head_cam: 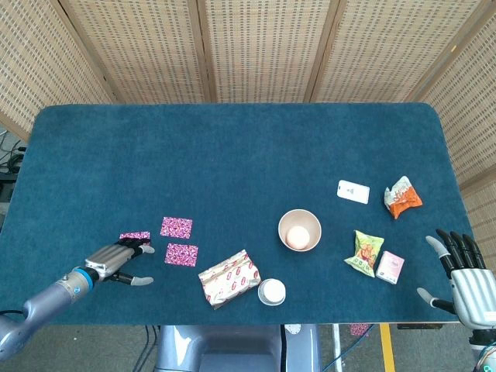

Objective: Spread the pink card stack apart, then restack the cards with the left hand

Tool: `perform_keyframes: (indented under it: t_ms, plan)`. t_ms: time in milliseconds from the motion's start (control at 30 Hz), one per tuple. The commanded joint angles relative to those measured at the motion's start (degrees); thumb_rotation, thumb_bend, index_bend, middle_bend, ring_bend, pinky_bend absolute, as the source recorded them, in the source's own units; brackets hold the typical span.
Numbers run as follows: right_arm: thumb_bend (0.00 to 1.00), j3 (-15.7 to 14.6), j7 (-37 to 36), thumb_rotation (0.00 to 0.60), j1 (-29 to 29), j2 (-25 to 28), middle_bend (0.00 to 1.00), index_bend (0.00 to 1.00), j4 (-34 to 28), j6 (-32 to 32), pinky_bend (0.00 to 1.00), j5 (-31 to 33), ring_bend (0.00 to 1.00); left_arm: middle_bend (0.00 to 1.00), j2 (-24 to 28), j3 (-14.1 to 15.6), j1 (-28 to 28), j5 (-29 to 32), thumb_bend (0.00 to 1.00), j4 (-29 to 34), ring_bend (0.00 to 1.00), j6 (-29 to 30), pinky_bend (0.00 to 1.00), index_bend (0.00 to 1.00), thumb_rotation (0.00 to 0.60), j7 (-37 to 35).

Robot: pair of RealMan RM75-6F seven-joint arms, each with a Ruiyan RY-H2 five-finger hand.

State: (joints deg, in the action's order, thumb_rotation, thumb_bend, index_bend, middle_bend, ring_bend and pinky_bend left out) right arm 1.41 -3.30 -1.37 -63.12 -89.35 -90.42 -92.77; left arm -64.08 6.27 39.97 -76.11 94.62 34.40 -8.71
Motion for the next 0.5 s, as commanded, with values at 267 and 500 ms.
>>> perform_keyframes:
  t_ms: [267, 500]
  plan:
    - [0.10, -0.02, -0.36, 0.600, 0.17, 0.10, 0.08, 0.13, 0.40, -0.29, 0.00, 0.05, 0.00, 0.13, -3.04, -6.09, -1.26, 1.95, 0.06, -2.14, 0.09, 13.83, 0.04, 0.15, 0.402, 15.20]
    - [0.10, 0.04, -0.82, 0.600, 0.32, 0.09, 0.08, 0.13, 0.78, -0.56, 0.00, 0.17, 0.00, 0.29, -8.06, -8.25, 1.00, 5.13, 0.08, -6.34, 0.23, 15.26, 0.22, 0.20, 0.453, 27.24]
